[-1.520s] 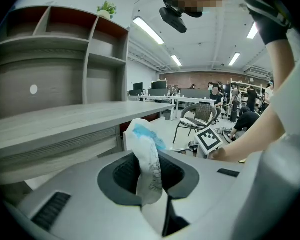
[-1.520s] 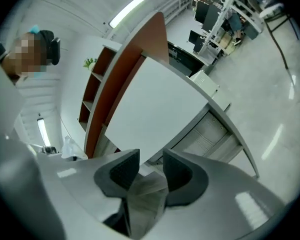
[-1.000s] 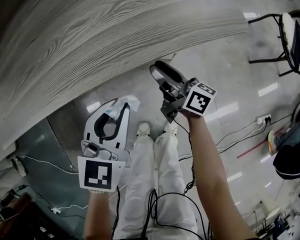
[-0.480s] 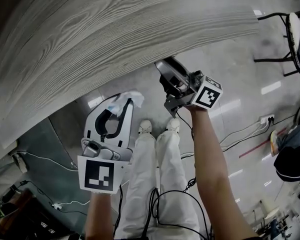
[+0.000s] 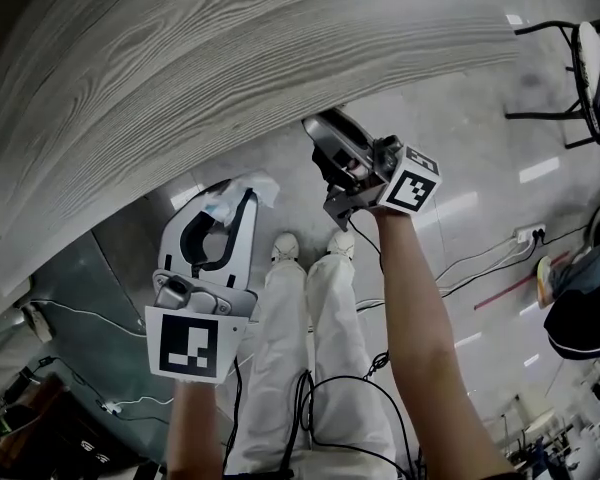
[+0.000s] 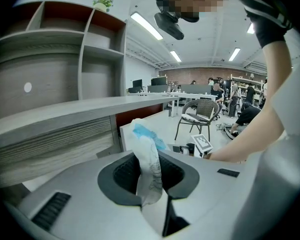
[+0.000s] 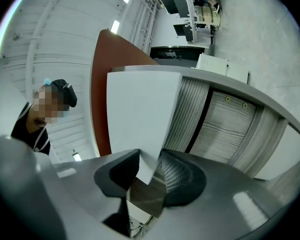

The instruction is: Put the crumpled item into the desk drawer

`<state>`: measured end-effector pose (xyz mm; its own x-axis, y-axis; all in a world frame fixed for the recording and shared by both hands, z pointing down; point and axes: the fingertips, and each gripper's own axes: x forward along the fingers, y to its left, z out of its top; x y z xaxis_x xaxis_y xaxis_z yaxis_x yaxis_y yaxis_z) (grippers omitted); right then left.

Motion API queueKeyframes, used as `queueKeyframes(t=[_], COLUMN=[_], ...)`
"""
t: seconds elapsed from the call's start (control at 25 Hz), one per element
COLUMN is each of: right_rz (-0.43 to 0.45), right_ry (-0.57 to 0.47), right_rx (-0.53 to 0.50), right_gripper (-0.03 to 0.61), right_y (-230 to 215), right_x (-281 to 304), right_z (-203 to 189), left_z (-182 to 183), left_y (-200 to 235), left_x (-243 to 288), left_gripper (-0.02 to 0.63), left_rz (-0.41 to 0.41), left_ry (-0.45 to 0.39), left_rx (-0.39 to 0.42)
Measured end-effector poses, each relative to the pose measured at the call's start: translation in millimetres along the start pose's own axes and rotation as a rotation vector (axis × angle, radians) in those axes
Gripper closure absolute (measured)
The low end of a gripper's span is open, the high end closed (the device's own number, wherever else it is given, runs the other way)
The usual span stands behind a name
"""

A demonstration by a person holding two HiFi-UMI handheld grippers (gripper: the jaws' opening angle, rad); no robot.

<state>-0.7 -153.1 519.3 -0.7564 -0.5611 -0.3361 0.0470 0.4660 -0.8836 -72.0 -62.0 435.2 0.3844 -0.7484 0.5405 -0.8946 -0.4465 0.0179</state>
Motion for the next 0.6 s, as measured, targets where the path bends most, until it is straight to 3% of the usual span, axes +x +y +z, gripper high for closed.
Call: queueKeyframes(t=[0.6], right_rz=[-0.005], right_ry=[0.01], right_rx=[-0.006], right_gripper=[0.446], right_y=[3], right_x=[-2], right_z=[-1], left_z=[2], left_y=[15], left_x=[-3], left_gripper=[0.543], left_rz=[0.005], left_ry=[0.001], left_rx=[0.001])
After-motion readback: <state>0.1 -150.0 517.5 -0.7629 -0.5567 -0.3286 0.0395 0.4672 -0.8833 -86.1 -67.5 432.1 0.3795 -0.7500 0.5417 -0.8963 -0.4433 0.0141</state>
